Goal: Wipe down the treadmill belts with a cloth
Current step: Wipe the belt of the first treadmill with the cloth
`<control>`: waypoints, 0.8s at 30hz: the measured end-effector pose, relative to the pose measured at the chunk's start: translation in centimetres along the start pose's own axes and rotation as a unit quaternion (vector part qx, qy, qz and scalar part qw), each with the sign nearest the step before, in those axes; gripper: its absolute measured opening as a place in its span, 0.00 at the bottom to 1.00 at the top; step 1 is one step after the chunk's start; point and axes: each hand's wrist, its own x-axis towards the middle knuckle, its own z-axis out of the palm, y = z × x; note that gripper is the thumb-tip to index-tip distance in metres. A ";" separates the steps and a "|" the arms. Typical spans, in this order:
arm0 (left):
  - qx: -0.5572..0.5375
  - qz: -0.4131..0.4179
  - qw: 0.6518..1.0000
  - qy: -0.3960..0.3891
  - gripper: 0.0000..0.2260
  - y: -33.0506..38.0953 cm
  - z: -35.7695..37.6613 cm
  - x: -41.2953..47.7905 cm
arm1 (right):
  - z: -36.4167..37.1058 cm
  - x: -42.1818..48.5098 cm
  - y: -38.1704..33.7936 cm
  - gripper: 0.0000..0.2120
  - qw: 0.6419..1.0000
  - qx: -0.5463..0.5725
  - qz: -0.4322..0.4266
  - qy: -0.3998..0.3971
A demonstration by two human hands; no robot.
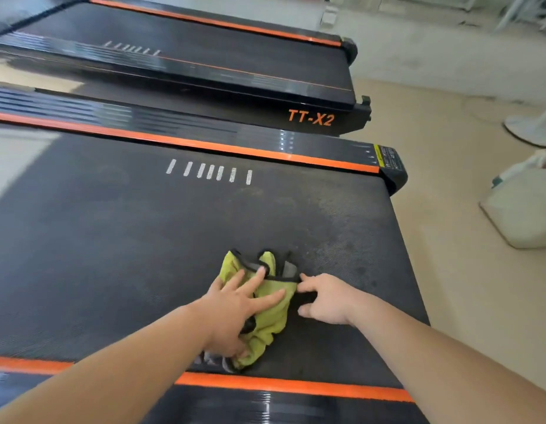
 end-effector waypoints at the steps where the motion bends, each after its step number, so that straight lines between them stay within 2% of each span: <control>1: -0.012 0.022 1.000 -0.006 0.47 0.1 0.7 0.6 | -0.8 0.0 0.5 0.25 1.000 0.009 0.001 0.020; 2: -0.029 0.044 0.999 -0.002 0.44 -0.2 1.3 1.3 | -1.7 0.0 1.2 0.23 0.999 0.004 0.011 0.045; 4: -0.055 0.086 0.995 0.019 0.38 -0.9 1.3 2.8 | -3.4 0.6 2.8 0.26 0.996 -0.017 0.041 0.075; 7: -0.093 0.100 0.990 0.028 0.31 -2.2 -0.3 5.0 | -6.3 2.5 4.8 0.38 0.994 -0.033 0.097 0.040; 9: -0.107 0.083 0.989 0.059 0.31 -3.0 -1.5 6.9 | -8.1 4.1 5.5 0.47 0.991 -0.046 0.124 0.025; 11: -0.123 0.031 0.982 0.138 0.33 -3.9 -3.0 9.5 | -9.8 6.0 6.0 0.53 0.988 -0.063 0.135 0.030; 13: -0.146 -0.086 0.961 0.219 0.32 -4.5 -4.9 12.3 | -11.2 8.1 6.2 0.59 0.986 -0.065 0.146 0.036; 15: -0.157 -0.162 0.956 0.188 0.37 -4.7 -6.5 14.7 | -12.4 10.3 6.5 0.63 0.984 -0.056 0.165 0.042; 16: -0.133 -0.147 0.968 0.152 0.40 -4.7 -6.8 15.6 | -12.9 11.3 6.6 0.66 0.982 -0.058 0.175 0.046; 18: -0.096 -0.050 0.989 0.097 0.41 -5.0 -7.1 16.4 | -13.4 13.0 7.3 0.69 0.978 -0.080 0.189 0.050; 21: -0.092 0.073 0.990 0.071 0.35 -7.9 -7.9 16.7 | -13.4 15.0 8.3 0.70 0.976 -0.096 0.192 0.030; 23: -0.073 0.078 0.989 0.099 0.33 -10.5 -9.6 18.3 | -13.5 15.7 8.7 0.71 0.976 -0.103 0.190 0.020; 24: -0.061 0.049 0.988 0.131 0.33 -11.5 -10.7 19.6 | -13.5 15.7 8.8 0.71 0.977 -0.099 0.190 0.020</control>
